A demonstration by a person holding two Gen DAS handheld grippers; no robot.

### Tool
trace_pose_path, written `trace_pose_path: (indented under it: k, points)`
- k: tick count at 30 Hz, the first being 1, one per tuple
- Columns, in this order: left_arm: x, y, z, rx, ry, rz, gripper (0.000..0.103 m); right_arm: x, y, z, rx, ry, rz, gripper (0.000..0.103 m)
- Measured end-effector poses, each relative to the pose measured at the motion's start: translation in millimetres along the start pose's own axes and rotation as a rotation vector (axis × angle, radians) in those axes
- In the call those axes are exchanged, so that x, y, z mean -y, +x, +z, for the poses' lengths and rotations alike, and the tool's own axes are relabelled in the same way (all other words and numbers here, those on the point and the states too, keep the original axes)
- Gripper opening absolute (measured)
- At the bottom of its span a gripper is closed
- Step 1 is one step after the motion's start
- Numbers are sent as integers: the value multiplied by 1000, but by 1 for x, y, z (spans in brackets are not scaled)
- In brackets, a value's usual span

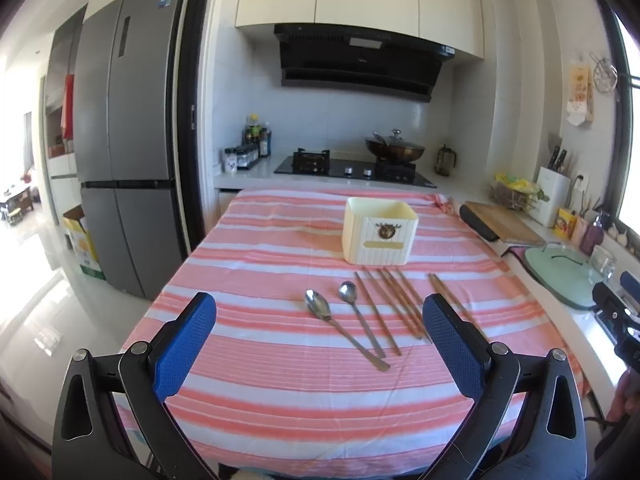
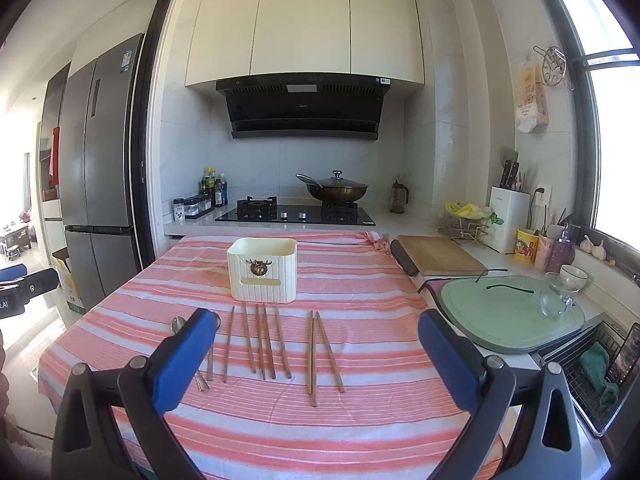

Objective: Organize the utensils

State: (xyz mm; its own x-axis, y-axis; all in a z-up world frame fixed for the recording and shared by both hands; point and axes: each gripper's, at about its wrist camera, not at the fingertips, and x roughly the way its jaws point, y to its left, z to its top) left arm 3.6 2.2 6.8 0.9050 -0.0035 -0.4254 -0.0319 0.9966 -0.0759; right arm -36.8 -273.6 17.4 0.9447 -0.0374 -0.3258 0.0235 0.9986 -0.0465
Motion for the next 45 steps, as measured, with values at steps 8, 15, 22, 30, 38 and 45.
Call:
trace_pose_path:
  k: [8, 15, 22, 30, 38, 45]
  points:
    - [2, 0, -3, 0, 0, 1, 103, 0, 0, 1, -4, 4, 3, 103]
    - [2, 0, -2, 0, 1, 0, 103, -1, 0, 3, -1, 3, 5, 103]
    - [3, 0, -2, -1, -1, 1, 103, 0, 1, 2, 1, 7, 4, 103]
    - [1, 2, -2, -5, -4, 0, 103, 0, 2, 2, -2, 8, 5, 103]
    - [1, 2, -1, -5, -4, -1, 103, 2, 2, 1, 0, 14, 4, 103]
    - [0, 5, -2, -10, -7, 0, 103, 3, 2, 1, 2, 16, 4, 103]
